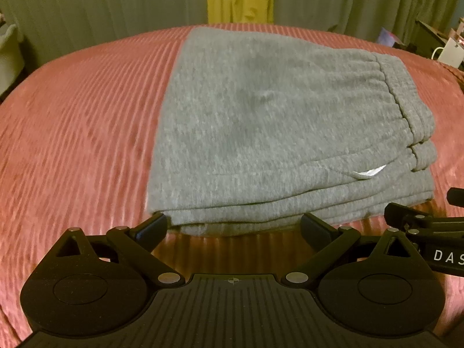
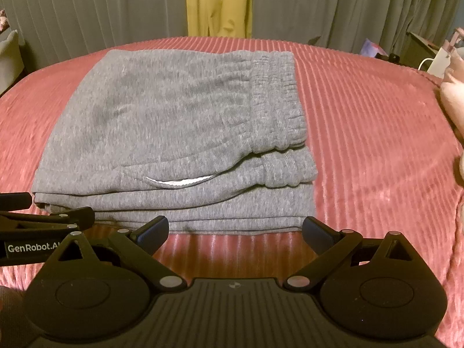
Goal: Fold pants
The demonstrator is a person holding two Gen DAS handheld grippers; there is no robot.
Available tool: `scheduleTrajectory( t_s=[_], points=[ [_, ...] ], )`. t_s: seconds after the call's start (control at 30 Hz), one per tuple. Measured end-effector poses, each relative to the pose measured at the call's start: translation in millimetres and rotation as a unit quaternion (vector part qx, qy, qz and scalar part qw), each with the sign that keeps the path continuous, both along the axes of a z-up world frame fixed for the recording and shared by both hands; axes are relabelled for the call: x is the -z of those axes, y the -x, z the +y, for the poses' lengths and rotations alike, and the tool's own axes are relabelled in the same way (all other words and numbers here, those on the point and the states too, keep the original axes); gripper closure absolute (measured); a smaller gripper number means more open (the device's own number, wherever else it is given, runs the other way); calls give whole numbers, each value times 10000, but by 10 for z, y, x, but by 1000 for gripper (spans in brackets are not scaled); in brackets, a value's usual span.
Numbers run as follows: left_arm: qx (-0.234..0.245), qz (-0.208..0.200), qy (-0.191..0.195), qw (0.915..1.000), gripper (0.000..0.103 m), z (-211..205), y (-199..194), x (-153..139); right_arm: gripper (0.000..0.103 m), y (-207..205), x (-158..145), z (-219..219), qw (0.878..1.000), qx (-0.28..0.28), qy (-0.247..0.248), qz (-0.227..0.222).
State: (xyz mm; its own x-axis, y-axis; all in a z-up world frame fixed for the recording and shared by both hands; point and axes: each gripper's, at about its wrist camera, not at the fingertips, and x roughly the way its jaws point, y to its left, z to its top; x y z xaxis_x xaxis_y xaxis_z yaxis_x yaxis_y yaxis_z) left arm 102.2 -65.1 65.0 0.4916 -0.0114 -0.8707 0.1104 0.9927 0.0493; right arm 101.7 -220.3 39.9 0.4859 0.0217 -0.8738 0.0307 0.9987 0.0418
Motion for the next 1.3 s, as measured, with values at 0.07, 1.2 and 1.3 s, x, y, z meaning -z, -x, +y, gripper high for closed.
scheduleTrajectory(
  t_s=[0.07, 1.2, 1.3],
  points=[
    [5, -9, -31, 10000, 2, -3, 3, -1, 4, 0, 0, -1, 10000, -6, -5, -1],
    [37, 25, -3, 10000, 2, -3, -16, 3, 4, -32, 8, 18, 10000, -44, -37, 52],
    [29, 38, 22, 10000, 2, -1, -25, 3, 4, -35, 5, 19, 10000, -42, -36, 67]
  ],
)
